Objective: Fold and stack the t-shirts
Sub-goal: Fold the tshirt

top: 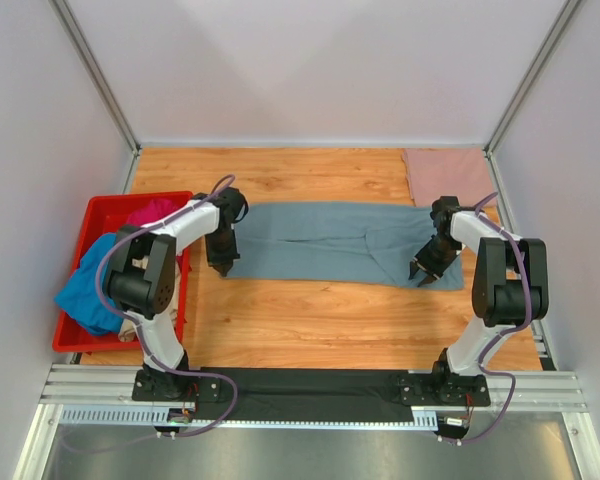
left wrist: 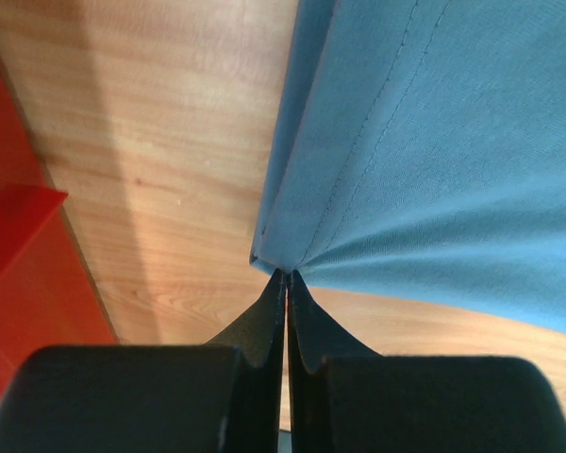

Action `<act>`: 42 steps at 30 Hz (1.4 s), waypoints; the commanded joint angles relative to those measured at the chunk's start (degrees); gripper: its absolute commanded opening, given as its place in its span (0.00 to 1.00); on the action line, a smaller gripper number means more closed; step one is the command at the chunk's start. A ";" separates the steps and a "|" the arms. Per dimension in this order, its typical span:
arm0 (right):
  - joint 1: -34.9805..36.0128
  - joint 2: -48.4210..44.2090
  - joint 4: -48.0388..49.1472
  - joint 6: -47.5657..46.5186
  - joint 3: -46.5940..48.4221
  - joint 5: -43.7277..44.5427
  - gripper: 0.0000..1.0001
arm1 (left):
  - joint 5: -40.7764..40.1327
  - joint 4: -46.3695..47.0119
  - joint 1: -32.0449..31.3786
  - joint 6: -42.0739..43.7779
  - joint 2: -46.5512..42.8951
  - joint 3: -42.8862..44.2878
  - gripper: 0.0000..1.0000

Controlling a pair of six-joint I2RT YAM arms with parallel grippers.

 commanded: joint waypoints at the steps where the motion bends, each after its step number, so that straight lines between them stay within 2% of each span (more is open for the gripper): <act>1: 0.15 -0.08 0.51 -0.47 -1.18 0.83 0.33 | 0.25 -1.58 0.11 -2.00 -3.63 -1.94 0.00; 11: 0.15 -0.51 0.60 0.06 -1.18 0.92 0.33 | 0.94 -2.99 0.11 -3.85 -2.93 -2.56 0.00; 12: 0.15 -0.86 0.34 0.40 -1.27 0.75 0.33 | 1.39 -3.08 0.11 -3.76 -2.93 -2.65 0.10; 14: 0.24 -1.74 -0.02 1.02 -1.53 0.48 0.35 | 1.31 -3.25 0.11 -4.02 -3.45 -3.00 0.23; 16: 0.33 -4.36 -0.37 2.85 -2.32 -0.74 0.37 | 1.13 -3.60 0.11 -4.20 -4.41 -2.65 0.31; 18: 1.38 -7.79 0.68 5.49 -4.69 -2.24 0.39 | 1.56 -3.69 0.11 -3.85 -5.12 -1.43 0.34; 25: 5.51 -11.68 5.17 12.00 -11.38 -4.27 0.40 | 4.73 -1.85 0.11 -2.18 -5.56 1.66 0.36; 36: 5.60 -12.81 7.28 16.13 -10.50 -3.04 0.34 | 5.96 -0.44 0.11 -1.30 -8.55 -1.94 0.36; 42: 5.60 -15.63 7.19 18.77 -10.76 -1.54 0.35 | 5.96 -0.62 0.11 -1.13 -8.64 -1.86 0.36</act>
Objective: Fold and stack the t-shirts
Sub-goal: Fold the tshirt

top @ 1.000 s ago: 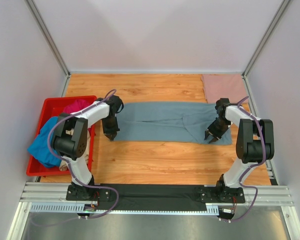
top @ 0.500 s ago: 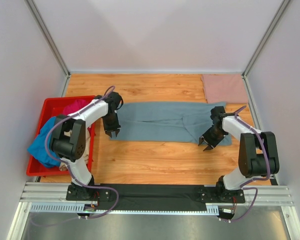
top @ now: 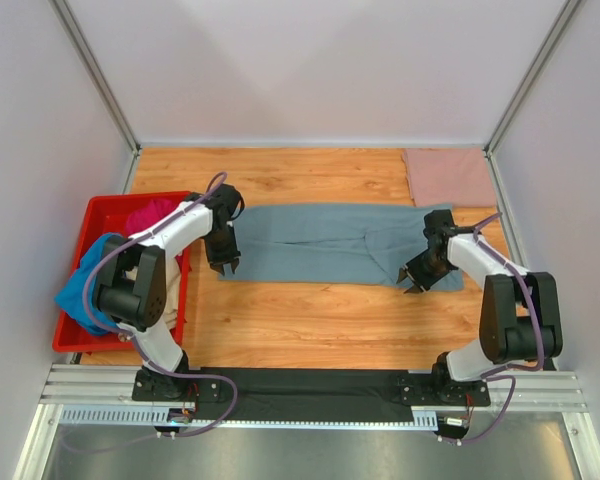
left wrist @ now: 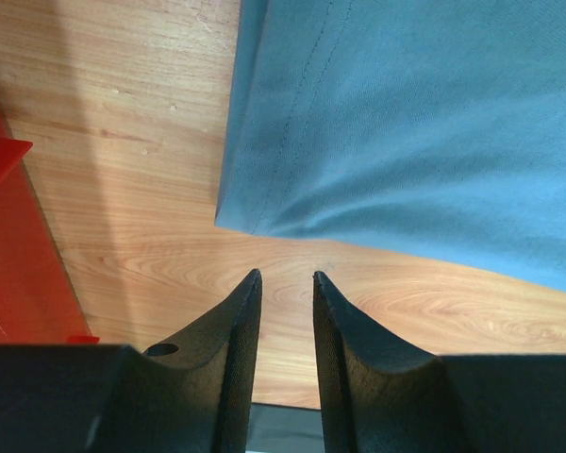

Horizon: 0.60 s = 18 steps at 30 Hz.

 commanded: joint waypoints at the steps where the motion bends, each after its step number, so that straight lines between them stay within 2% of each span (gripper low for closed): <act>1: -0.06 -2.60 2.21 3.00 0.99 2.00 0.35 | 0.30 0.23 0.11 1.17 -1.89 0.18 0.36; 8: 0.03 1.70 2.73 2.82 4.51 2.53 0.35 | 0.21 -0.12 0.11 1.70 -0.48 0.88 0.35; 18: 1.70 2.49 3.17 6.16 2.58 3.50 0.36 | -1.19 -1.00 0.11 2.84 0.75 2.02 0.34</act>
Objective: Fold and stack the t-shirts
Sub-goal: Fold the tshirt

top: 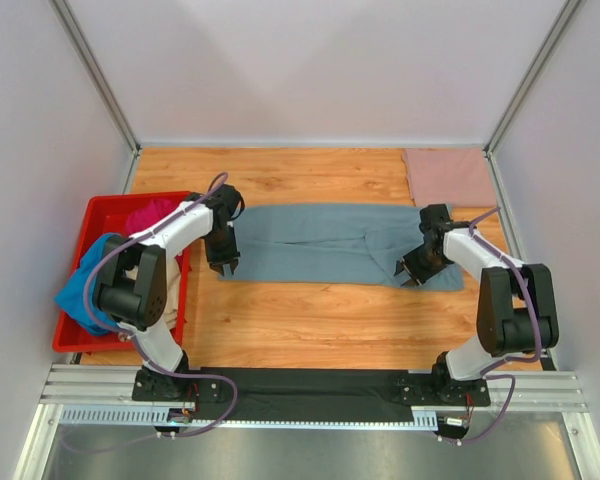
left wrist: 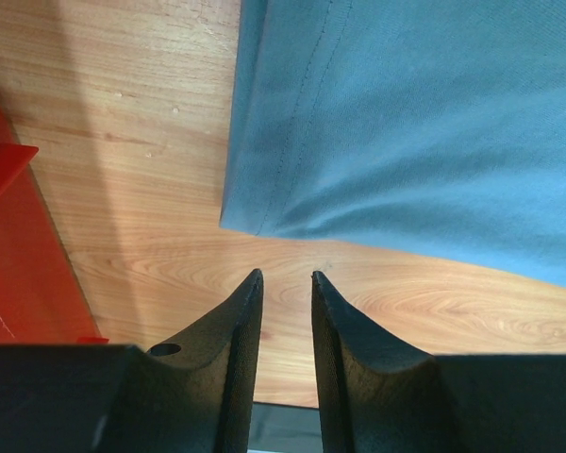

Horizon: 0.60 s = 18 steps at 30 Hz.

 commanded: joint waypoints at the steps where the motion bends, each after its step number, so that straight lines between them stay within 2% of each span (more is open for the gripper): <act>1: 0.56 0.63 1.45 2.47 -0.31 1.68 0.36 | -1.04 -1.06 0.11 1.62 0.75 2.28 0.34; 12: 0.65 2.74 1.71 2.64 -0.13 3.09 0.32 | -1.22 -1.06 0.11 2.06 2.07 3.60 0.34; 15: 0.56 3.53 1.54 2.82 0.22 3.18 0.27 | -1.39 -1.15 0.11 2.14 2.25 3.95 0.34; 18: 0.65 3.54 1.36 2.99 0.39 3.09 0.14 | -1.66 -1.33 0.11 2.14 2.25 3.96 0.34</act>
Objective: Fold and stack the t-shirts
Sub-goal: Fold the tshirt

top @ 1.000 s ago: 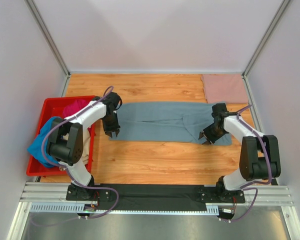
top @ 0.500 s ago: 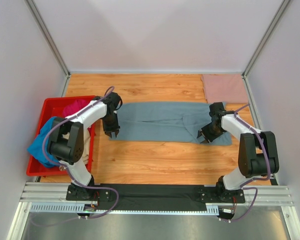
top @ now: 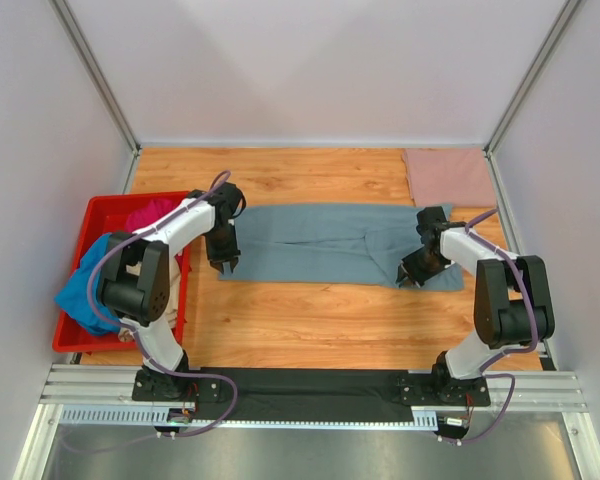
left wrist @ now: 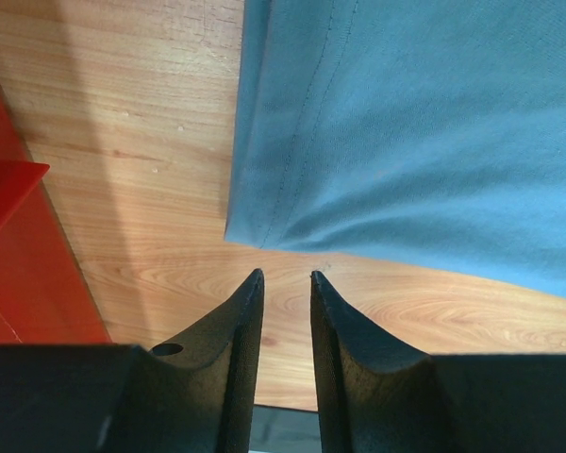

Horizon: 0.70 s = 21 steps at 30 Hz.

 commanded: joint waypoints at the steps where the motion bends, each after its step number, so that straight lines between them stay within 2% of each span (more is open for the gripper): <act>1: 0.19 0.43 0.68 1.16 0.81 1.60 0.08 | -0.83 -0.82 0.11 1.07 0.13 1.99 0.33; 5: 0.28 -0.62 -0.63 0.55 1.16 2.04 0.01 | -1.00 -0.82 0.11 0.99 0.13 1.81 0.33; 14: 0.28 -1.24 -4.59 -2.44 5.90 4.39 0.00 | -0.30 -0.30 0.11 0.28 0.65 1.81 0.33; 21: 0.72 4.55 -7.22 -6.39 13.72 5.29 0.00 | -0.12 0.05 0.11 -0.16 0.57 1.20 0.33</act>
